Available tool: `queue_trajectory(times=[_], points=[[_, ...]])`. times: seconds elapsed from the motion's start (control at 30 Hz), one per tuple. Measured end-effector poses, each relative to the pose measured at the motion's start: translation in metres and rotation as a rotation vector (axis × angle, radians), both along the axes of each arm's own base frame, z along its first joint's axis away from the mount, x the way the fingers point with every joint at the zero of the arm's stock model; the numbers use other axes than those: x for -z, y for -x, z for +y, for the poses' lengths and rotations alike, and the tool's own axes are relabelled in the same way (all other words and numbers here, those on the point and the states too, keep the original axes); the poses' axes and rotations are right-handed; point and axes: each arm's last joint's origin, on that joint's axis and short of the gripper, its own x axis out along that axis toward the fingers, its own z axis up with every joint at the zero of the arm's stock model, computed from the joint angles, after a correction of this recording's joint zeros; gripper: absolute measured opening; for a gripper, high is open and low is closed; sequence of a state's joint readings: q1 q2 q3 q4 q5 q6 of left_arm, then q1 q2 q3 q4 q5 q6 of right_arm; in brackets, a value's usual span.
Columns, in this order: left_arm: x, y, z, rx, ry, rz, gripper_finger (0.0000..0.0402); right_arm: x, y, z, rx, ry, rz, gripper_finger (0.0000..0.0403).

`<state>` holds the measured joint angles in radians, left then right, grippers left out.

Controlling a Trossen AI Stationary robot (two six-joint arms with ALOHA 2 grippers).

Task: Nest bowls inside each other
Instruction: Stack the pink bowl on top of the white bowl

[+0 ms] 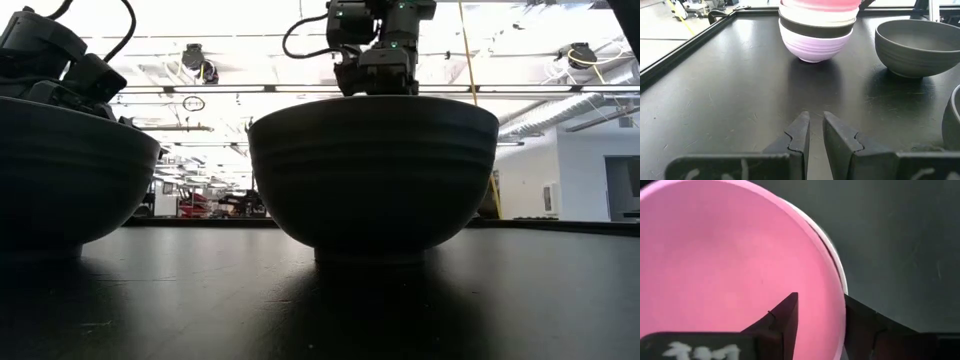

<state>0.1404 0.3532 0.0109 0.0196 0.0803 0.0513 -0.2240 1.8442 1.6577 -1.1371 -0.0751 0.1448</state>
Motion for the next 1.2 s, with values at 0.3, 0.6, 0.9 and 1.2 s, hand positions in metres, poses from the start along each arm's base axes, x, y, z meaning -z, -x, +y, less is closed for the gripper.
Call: queue_trajectory(times=[0.3, 0.6, 0.9, 1.2], points=[[0.0, 0.0, 0.0, -0.001, 0.004, 0.0, 0.0056, 0.004, 0.001, -0.005, -0.017, 0.001, 0.0, 0.0122], [0.0, 0.0, 0.0, 0.005, 0.0, 0.0, 0.0056, 0.033, 0.009, -0.011, -0.022, -0.006, 0.033, 0.0154], [0.0, 0.0, 0.0, 0.005, -0.001, 0.0, 0.0056, 0.026, 0.006, -0.012, -0.067, 0.026, -0.055, 0.0182], [0.0, 0.0, 0.0, 0.006, -0.002, -0.001, 0.0056, 0.016, 0.009, -0.011, -0.067, 0.037, -0.091, 0.0209]])
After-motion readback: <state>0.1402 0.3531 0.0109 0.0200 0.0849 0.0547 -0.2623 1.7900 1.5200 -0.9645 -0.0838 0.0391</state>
